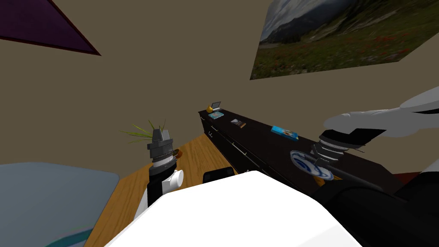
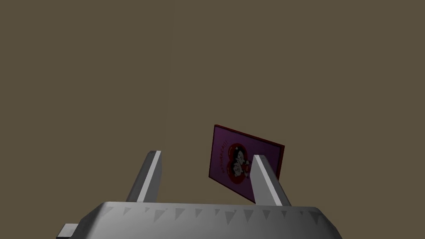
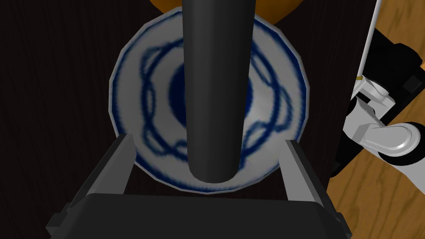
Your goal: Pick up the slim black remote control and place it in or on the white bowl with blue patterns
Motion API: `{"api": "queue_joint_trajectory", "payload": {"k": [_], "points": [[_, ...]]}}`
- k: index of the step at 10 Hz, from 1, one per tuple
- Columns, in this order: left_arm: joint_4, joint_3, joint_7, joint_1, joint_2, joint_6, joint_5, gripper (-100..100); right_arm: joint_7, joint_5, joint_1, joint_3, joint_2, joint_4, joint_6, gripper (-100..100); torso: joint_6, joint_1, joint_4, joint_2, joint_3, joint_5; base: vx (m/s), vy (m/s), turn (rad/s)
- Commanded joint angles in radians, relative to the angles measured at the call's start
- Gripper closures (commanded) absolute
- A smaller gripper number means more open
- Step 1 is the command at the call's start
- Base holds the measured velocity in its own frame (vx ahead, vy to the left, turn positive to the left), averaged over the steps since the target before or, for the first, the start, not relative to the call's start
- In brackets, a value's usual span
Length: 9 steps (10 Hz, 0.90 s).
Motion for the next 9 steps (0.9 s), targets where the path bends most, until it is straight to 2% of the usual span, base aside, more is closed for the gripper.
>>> {"api": "queue_joint_trajectory", "payload": {"k": [1,2,3,4,5,7,8,9], "points": [[0.000,0.000,0.000,0.000,0.000,0.000,0.000,0,0.000,0.000,0.000,0.000,0.000,0.000,0.000,-100,0.000,0.000,0.000,0.000,0.000,0.000,0.000,0.000,0.000],[0.000,0.000,0.000,0.000,0.000,0.000,0.000,0,0.000,0.000,0.000,0.000,0.000,0.000,0.000,0,0.000,0.000,0.000,0.000,0.000,0.000,0.000,0.000,0.000],[0.000,0.000,0.000,0.000,0.000,0.000,0.000,0,0.028,0.001,0.020,-0.015,0.036,0.050,-0.042,-100,0.000,0.000,0.000,0.000,0.000,0.000,-0.005,0.022,0.156],[0.000,0.000,0.000,0.000,0.000,0.000,0.000,0,0.028,0.001,0.020,-0.015,0.036,0.068,-0.042,-100,-0.001,0.001,0.000,0.000,0.000,0.000,-0.001,0.026,0.072],[0.000,0.000,0.000,0.000,0.000,0.000,0.000,0,0.056,0.002,0.040,-0.030,0.072,0.102,-0.083,-100,0.000,0.002,0.000,0.000,0.000,0.000,0.008,0.042,0.125],[0.000,0.000,0.000,0.000,0.000,0.000,0.000,0,0.056,0.002,0.040,-0.030,0.072,0.137,-0.083,-100,0.000,0.002,0.000,-0.001,0.000,0.001,0.002,0.026,0.032],[0.000,0.000,0.000,0.000,0.000,0.000,0.000,0,0.084,0.003,0.061,-0.045,0.109,0.173,-0.125,-100,0.000,0.001,0.000,0.000,0.000,0.001,0.000,0.026,0.135],[0.000,0.000,0.000,0.000,0.000,0.000,0.000,0,0.084,0.003,0.061,-0.045,0.109,0.202,-0.125,-100,-0.001,0.002,0.000,0.000,0.000,0.000,0.000,0.026,0.081]]}}
